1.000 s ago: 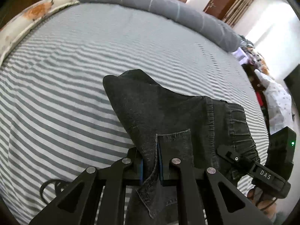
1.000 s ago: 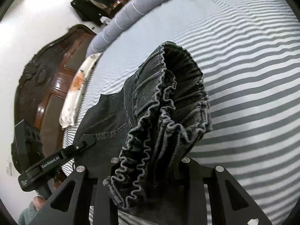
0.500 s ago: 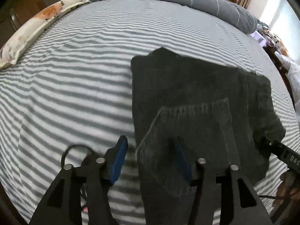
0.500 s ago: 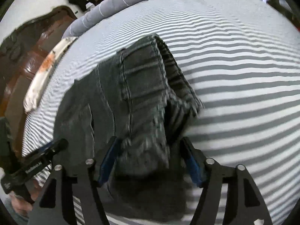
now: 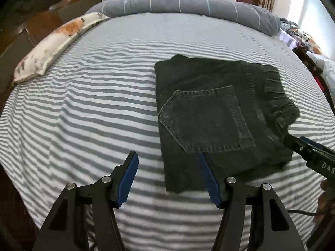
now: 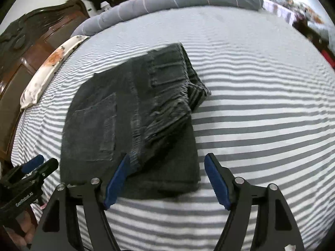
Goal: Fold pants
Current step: 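Open the right tool and release the folded jeans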
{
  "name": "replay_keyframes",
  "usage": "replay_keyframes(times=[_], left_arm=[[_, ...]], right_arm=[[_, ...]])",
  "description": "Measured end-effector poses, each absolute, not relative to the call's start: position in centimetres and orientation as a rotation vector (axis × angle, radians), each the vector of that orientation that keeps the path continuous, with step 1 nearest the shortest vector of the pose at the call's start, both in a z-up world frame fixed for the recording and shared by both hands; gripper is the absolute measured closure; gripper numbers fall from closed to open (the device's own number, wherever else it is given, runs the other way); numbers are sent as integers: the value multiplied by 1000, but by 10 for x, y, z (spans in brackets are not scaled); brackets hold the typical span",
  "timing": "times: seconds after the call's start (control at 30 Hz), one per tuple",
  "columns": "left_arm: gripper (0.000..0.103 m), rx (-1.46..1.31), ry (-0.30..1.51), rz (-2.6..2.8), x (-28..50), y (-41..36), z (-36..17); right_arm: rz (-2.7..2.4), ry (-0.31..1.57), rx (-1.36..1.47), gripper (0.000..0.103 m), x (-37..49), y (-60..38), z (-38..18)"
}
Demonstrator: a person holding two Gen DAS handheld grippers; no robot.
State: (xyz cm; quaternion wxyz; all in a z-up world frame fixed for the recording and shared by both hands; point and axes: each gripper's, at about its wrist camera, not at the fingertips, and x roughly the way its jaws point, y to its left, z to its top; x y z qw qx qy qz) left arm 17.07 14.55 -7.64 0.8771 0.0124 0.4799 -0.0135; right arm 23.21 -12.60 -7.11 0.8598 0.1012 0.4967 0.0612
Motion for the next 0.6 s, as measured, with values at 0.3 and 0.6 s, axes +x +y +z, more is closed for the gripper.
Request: replay_keyframes(times=[0.3,0.6], left_arm=[[41,65,948,-32,129,140,-54],[41,89,910,6,100,136,-46]], right_arm=[[120,964,120,17,192,-101,-36],[137,955,98,16,166,-85,-29]])
